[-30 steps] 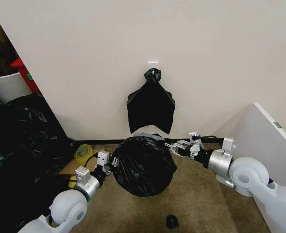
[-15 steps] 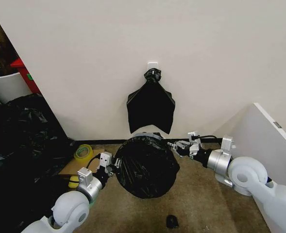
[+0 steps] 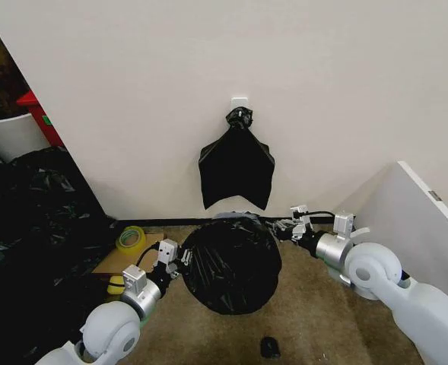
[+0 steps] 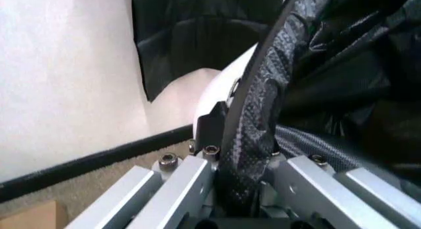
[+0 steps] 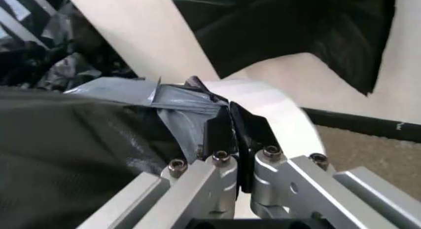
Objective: Place the garbage bag over the trash bin.
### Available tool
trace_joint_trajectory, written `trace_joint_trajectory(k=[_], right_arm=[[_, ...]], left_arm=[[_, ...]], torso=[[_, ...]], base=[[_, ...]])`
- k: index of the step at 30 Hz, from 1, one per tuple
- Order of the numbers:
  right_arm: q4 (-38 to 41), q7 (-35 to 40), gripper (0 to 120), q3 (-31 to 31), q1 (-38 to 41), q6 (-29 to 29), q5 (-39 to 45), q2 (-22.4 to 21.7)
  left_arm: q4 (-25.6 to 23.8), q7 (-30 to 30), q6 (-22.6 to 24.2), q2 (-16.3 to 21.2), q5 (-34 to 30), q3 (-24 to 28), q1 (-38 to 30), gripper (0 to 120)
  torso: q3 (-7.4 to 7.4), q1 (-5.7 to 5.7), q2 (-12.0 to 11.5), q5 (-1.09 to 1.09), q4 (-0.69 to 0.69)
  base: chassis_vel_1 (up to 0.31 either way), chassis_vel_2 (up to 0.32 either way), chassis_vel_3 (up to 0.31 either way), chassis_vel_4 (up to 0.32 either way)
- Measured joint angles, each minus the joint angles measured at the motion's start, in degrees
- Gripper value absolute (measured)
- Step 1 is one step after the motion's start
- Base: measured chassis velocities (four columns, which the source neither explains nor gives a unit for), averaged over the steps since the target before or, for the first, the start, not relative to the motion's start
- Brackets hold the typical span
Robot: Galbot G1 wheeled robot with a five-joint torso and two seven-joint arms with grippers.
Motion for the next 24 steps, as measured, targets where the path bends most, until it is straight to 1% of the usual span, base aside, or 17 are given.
trace_joint_trajectory(k=[2, 5, 10, 12, 14, 15, 16, 17, 19, 20, 21, 22, 24], right_arm=[[-0.41, 0.46, 0, -0.15, 0.00, -0.19, -0.56, 0.05], [-1.81, 2.26, 0, -0.48, 0.54, -0.64, -1.50, 0.70], [-2.10, 3.05, 0, -0.62, 0.14, -1.27, -3.16, 1.30], [-2.09, 2.88, 0, -0.38, -0.27, -1.27, -3.63, 1.31], [-1.55, 1.63, 0, 1.59, -1.61, -0.23, -4.01, 1.31], [-0.92, -0.49, 8, 3.51, -2.92, 0.96, -3.95, 0.94], [-0.62, -1.86, 12, 4.45, -3.60, 1.57, -3.85, 0.61], [-0.62, -1.86, 12, 4.45, -3.60, 1.57, -3.85, 0.61], [0.20, -3.39, 23, 6.43, -5.15, 2.09, -1.93, 0.08], [0.20, -3.39, 23, 6.43, -5.15, 2.09, -1.93, 0.08], [0.40, -3.42, 26, 7.06, -5.57, 2.14, -1.09, 0.06], [0.52, -3.67, 33, 7.61, -5.99, 2.25, -0.55, 0.03], [0.57, -3.81, 35, 7.84, -6.17, 2.31, -0.43, 0.01]], left_arm=[[-0.07, 0.12, -0.16, 0.02, 0.35, -0.04, 0.05, 0], [-0.05, 0.80, -1.14, 0.26, 2.54, 0.26, 0.28, 0], [-0.04, 0.86, -1.28, 0.31, 2.77, 1.05, -0.33, 0], [0.00, 0.86, -1.28, 0.31, 2.74, 1.05, -0.36, 0], [0.21, 0.50, -1.22, 0.06, 2.30, 1.03, -0.21, 0], [0.27, 0.13, -0.98, -0.13, 1.59, 0.84, 0.02, 0], [0.28, -0.02, -0.87, -0.19, 1.24, 0.72, 0.08, 0], [0.28, -0.02, -0.87, -0.19, 1.24, 0.72, 0.08, 0], [0.35, -0.11, -0.71, -0.15, 0.99, 0.54, 0.09, 0], [0.35, -0.11, -0.71, -0.15, 0.99, 0.54, 0.09, 0], [0.37, -0.11, -0.69, -0.11, 0.99, 0.53, 0.07, 0], [0.41, -0.11, -0.66, -0.08, 0.99, 0.50, 0.06, 0], [0.42, -0.13, -0.63, -0.09, 0.99, 0.48, 0.06, 0]], torso=[[0.00, 0.00, 0.00, 0.00, -0.01], [0.00, 0.00, 0.00, 0.01, 0.00], [0.00, 0.00, 0.00, 0.00, 0.00], [0.00, 0.00, 0.00, 0.01, 0.00], [0.00, 0.00, 0.00, 0.00, 0.00], [0.00, 0.00, 0.00, 0.00, 0.00], [0.00, 0.00, 0.00, 0.00, 0.00], [0.00, 0.00, 0.00, 0.00, 0.00], [0.00, 0.00, 0.00, 0.00, -0.02], [0.00, 0.00, 0.00, 0.00, -0.02], [0.00, 0.00, 0.00, 0.00, -0.01], [0.00, 0.00, 0.00, 0.00, 0.00], [0.00, 0.00, 0.00, 0.01, 0.00]], base=[[0.000, 0.000, 0.000, 0.000], [0.000, 0.000, 0.000, 0.000], [0.000, 0.000, 0.000, 0.000], [0.000, 0.000, 0.000, 0.000], [0.000, 0.000, 0.000, 0.000], [0.000, 0.000, 0.000, 0.000], [0.000, 0.000, 0.000, 0.000], [0.000, 0.000, 0.000, 0.000], [0.000, 0.000, 0.000, 0.000], [0.000, 0.000, 0.000, 0.000], [0.000, 0.000, 0.000, 0.000], [0.000, 0.000, 0.000, 0.000], [0.000, 0.000, 0.000, 0.000]])
